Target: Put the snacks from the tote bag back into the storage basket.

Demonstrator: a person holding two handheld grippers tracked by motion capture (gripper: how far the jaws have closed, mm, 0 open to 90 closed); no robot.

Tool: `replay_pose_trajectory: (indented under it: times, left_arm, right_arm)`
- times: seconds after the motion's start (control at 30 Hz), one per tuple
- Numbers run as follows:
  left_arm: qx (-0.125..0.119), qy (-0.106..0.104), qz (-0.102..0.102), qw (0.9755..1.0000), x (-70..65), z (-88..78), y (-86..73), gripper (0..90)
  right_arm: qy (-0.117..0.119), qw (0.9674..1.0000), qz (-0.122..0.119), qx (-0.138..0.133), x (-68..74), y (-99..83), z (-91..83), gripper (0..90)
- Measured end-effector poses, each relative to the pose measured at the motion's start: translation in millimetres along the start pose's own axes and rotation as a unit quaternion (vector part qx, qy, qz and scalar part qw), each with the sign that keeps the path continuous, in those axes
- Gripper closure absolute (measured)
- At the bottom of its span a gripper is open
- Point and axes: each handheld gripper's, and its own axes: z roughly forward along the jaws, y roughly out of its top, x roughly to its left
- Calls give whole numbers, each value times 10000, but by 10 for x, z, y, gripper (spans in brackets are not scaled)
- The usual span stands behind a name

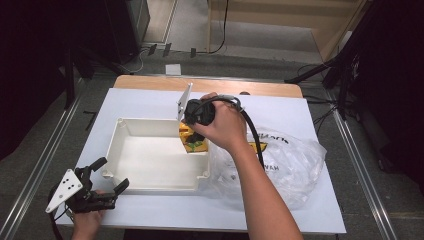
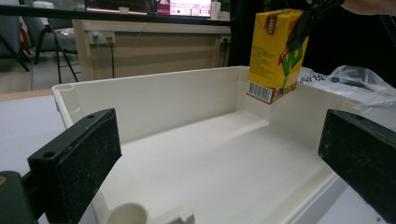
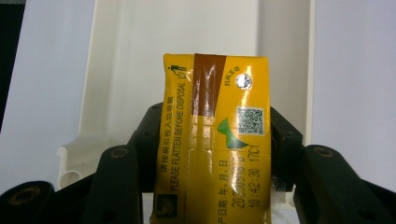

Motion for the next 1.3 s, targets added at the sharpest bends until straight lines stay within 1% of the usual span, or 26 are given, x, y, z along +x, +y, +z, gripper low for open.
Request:
replay_pose_trajectory:
  times: [0.03, 0.07, 0.13, 0.17, 0.23, 0.27, 0.37, 0.4, 0.63, 0.67, 0.73, 0.77, 0.8, 0.93, 1.1, 1.13, 1.2, 1.23, 1.3]
  left_arm:
    - [-1, 0, 4, 10000, 0, 0, 0, 0]
    - [4, -1, 8, 10000, 1, -1, 0, 0]
    - [5, -2, 8, 10000, 2, -2, 0, 0]
    - [5, -2, 8, 10000, 2, -2, 0, 0]
    - [5, -3, 2, 10000, 1, -2, 0, 0]
    - [4, 4, -2, 10000, 0, 0, 0, 0]
    - [4, 3, -2, 10000, 0, 0, 0, 0]
    - [5, 5, -1, 10000, 0, 0, 0, 0]
    - [5, 6, 7, 10000, 0, 0, 0, 0]
    - [2, 5, 1, 10000, 0, 0, 0, 0]
    - [10, 0, 15, 10000, 3, -3, 0, 0]
    - [9, -1, 13, 10000, 3, -4, 0, 0]
    - [7, -1, 6, 10000, 3, -4, -1, 0]
    - [17, -3, 9, 10000, -5, 1, -1, 0]
    - [33, 1, 15, 10000, -10, 2, -1, 0]
    - [33, 1, 19, 10000, -9, 2, -1, 0]
    - [34, 3, 20, 10000, -10, 3, -1, 0]
    - [33, 3, 21, 10000, -10, 3, -1, 0]
    - [34, 1, 26, 10000, -11, 3, -1, 0]
  right_arm:
    - [13, 10000, -61, -48, -12, -15, 12, 520]
    - [68, 9999, 97, 28, 8, -26, 8, 520]
    - [79, 9999, 104, 40, 4, -41, 19, 520]
    - [78, 10000, 57, 10, -4, -48, 28, 520]
    - [87, 9999, 69, 8, -3, -53, 34, 520]
    - [56, 10000, 39, 0, -7, -60, 46, 520]
    - [101, 9999, 83, 18, 2, -67, 52, 520]
    - [65, 10000, -2, -39, -11, -72, 61, 520]
    - [86, 10000, 13, -30, -10, -88, 103, 520]
    - [151, 9999, 61, -8, -2, -93, 117, 520]
    - [114, 9999, 62, 5, -9, -99, 143, 520]
    - [155, 9998, 145, 48, 2, -103, 151, 520]
    - [166, 9999, 44, -15, -16, -106, 189, 520]
    - [189, 9998, 78, 26, -3, -123, 235, 520]
    - [202, 9998, 84, -5, 2, -157, 270, 520]
    - [234, 9996, 125, -1, 9, -174, 277, 520]
    - [216, 9997, 105, -20, 7, -180, 284, 519]
    - [225, 9996, 159, 9, 15, -184, 287, 519]
    - [231, 9997, 85, -20, 5, -189, 310, 519]
